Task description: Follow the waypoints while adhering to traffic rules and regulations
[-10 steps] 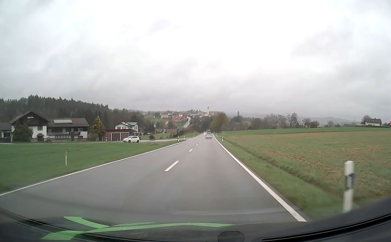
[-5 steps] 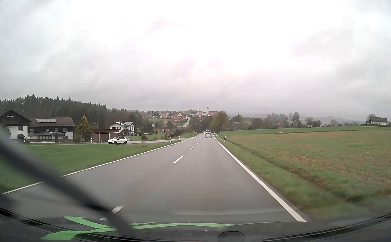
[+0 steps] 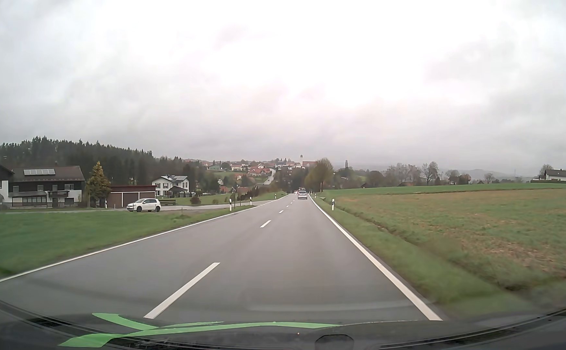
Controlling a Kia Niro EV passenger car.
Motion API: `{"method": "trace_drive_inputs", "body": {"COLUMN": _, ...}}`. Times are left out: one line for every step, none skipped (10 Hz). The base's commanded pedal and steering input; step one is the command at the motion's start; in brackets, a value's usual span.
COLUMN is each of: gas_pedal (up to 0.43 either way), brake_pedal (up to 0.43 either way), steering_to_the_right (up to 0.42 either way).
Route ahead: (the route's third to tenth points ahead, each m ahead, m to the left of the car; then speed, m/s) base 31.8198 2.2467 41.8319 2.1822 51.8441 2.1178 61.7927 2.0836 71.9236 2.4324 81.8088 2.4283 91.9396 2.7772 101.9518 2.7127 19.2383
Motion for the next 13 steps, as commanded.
{"method": "trace_drive_inputs", "body": {"gas_pedal": 0.000, "brake_pedal": 0.000, "steering_to_the_right": -0.001}}
{"method": "trace_drive_inputs", "body": {"gas_pedal": 0.000, "brake_pedal": 0.000, "steering_to_the_right": -0.001}}
{"method": "trace_drive_inputs", "body": {"gas_pedal": 0.000, "brake_pedal": 0.000, "steering_to_the_right": -0.001}}
{"method": "trace_drive_inputs", "body": {"gas_pedal": 0.000, "brake_pedal": 0.000, "steering_to_the_right": -0.002}}
{"method": "trace_drive_inputs", "body": {"gas_pedal": 0.000, "brake_pedal": 0.000, "steering_to_the_right": -0.001}}
{"method": "trace_drive_inputs", "body": {"gas_pedal": 0.000, "brake_pedal": 0.000, "steering_to_the_right": -0.001}}
{"method": "trace_drive_inputs", "body": {"gas_pedal": 0.000, "brake_pedal": 0.000, "steering_to_the_right": 0.000}}
{"method": "trace_drive_inputs", "body": {"gas_pedal": 0.000, "brake_pedal": 0.000, "steering_to_the_right": 0.000}}
{"method": "trace_drive_inputs", "body": {"gas_pedal": 0.000, "brake_pedal": 0.000, "steering_to_the_right": 0.000}}
{"method": "trace_drive_inputs", "body": {"gas_pedal": 0.000, "brake_pedal": 0.000, "steering_to_the_right": 0.000}}
{"method": "trace_drive_inputs", "body": {"gas_pedal": 0.000, "brake_pedal": 0.000, "steering_to_the_right": 0.000}}
{"method": "trace_drive_inputs", "body": {"gas_pedal": 0.000, "brake_pedal": 0.000, "steering_to_the_right": 0.000}}
{"method": "trace_drive_inputs", "body": {"gas_pedal": 0.000, "brake_pedal": 0.000, "steering_to_the_right": 0.000}}
